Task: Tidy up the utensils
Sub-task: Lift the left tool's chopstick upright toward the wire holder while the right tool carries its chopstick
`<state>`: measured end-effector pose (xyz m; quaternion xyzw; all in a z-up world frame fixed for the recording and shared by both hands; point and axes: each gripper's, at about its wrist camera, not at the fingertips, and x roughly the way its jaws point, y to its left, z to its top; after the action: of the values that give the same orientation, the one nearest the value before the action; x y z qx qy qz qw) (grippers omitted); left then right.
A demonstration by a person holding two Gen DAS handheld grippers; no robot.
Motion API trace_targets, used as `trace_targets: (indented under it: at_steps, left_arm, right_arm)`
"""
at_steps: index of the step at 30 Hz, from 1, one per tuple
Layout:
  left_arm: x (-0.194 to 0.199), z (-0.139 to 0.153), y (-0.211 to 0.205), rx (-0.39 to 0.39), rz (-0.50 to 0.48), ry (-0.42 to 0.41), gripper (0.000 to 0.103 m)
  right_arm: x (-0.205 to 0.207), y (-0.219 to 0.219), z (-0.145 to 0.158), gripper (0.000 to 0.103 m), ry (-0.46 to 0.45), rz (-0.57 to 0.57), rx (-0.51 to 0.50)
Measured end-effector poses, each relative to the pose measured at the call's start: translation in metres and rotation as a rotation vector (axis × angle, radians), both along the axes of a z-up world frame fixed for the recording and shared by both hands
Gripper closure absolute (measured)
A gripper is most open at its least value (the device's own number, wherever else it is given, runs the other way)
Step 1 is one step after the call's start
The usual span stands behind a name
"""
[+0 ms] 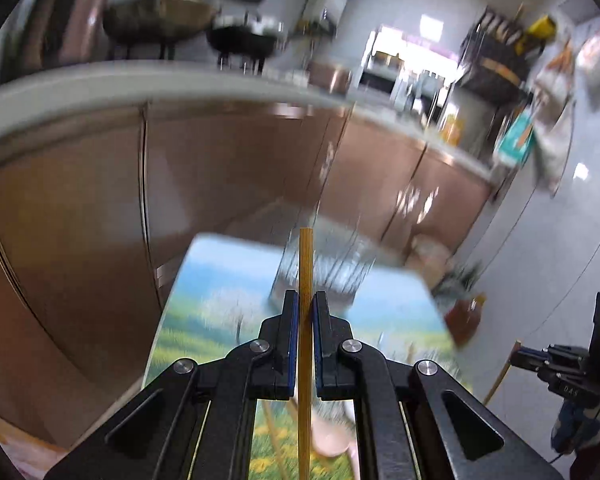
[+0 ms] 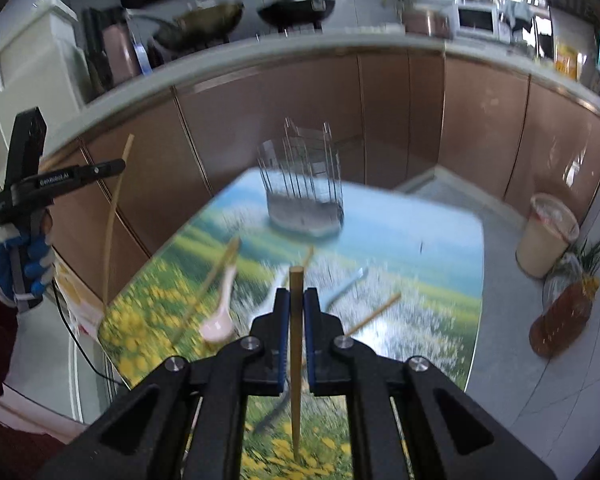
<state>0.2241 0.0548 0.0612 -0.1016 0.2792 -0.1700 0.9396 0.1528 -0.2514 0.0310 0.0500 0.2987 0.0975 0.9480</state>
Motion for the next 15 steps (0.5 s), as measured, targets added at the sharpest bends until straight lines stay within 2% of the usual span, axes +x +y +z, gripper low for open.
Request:
trace_targets:
  at_steps: [5, 8, 15]
  left_arm:
    - [-0.002, 0.044, 0.001, -0.060, 0.025, -0.120, 0.097]
    - [0.009, 0.059, -0.002, -0.090, 0.034, -0.158, 0.097]
    - [0.067, 0.087, -0.023, -0.134, 0.060, -0.237, 0.097]
  right_arm:
    - [0.000, 0.010, 0.059, 0.097, -0.167, -0.020, 0.001]
    - [0.009, 0.014, 0.087, 0.097, -0.235, -0.024, 0.007]
    - [0.064, 0.013, 0.132, 0.097, -0.331, -0.037, 0.007]
